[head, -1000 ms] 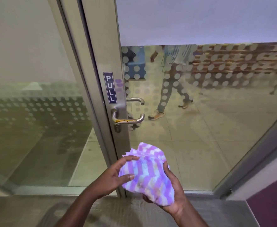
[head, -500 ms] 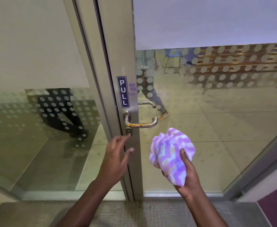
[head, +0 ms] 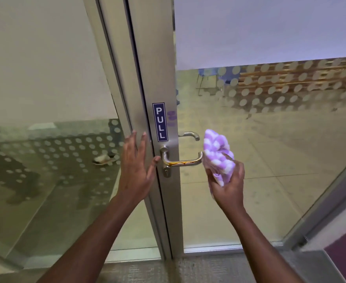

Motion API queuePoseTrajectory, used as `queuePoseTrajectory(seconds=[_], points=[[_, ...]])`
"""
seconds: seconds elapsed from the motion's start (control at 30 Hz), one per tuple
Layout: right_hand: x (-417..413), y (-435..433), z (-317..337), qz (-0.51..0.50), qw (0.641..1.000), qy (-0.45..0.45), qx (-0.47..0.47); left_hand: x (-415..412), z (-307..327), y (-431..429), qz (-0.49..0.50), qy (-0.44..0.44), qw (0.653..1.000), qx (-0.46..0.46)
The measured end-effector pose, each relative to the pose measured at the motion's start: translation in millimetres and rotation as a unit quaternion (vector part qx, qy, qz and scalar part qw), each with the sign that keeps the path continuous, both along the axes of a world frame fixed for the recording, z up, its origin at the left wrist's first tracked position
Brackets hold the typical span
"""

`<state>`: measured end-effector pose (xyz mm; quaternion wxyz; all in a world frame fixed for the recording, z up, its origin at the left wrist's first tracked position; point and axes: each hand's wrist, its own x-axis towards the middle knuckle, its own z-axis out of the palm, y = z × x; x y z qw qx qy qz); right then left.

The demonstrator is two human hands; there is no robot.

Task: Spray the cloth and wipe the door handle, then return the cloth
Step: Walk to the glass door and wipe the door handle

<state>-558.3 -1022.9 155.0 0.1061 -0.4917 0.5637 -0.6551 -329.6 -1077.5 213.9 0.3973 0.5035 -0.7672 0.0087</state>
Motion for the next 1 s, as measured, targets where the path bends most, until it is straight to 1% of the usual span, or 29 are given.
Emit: queuePoseTrajectory(seconds=[0.07, 0.17, 0.3, 0.37, 0.43, 0.57, 0.67, 0.73, 0.83, 0.9, 1.0], points=[[2.1, -9.9, -4.5, -0.003, 0.997, 0.081, -0.01, 2.6, 8.6, -9.8, 0.01, 0.004, 1.0, -0.012], [6.0, -22.7, -10.7, 0.002, 0.989, 0.147, 0.007, 7.5, 19.2, -26.9, 0.025, 0.002, 0.999, -0.036], [9.2, -35.0, -13.3, 0.004, 0.982, 0.191, 0.007, 10.8, 27.0, -46.1, 0.044, -0.014, 0.997, -0.055], [9.6, -40.4, -10.8, 0.0, 0.98, 0.196, 0.016, 10.3, 29.2, -54.3, 0.05, -0.021, 0.996, -0.072], [9.2, -45.5, -9.6, -0.009, 0.975, 0.22, 0.028, 9.0, 30.9, -62.3, 0.055, -0.031, 0.994, -0.089], [10.1, -53.4, -12.8, -0.039, 0.942, 0.322, 0.089, 6.9, 32.7, -79.3, 0.071, -0.049, 0.989, -0.12], [11.0, -61.2, -17.4, -0.053, 0.917, 0.383, 0.097, 7.6, 34.4, -92.6, 0.085, -0.063, 0.985, -0.139], [10.4, -66.4, -21.6, -0.02, 0.924, 0.373, 0.084, 8.9, 32.2, -101.7, 0.096, -0.075, 0.981, -0.151], [12.1, -66.0, -25.9, 0.023, 0.949, 0.309, 0.053, 11.0, 22.6, -117.4, 0.1, -0.081, 0.974, -0.185], [15.9, -65.0, -28.4, 0.021, 0.956, 0.287, 0.051, 11.7, 16.6, -128.6, 0.094, -0.082, 0.968, -0.22], [24.2, -65.8, -30.5, -0.017, 0.948, 0.309, 0.079, 9.3, 11.8, -140.4, 0.098, -0.076, 0.956, -0.266]])
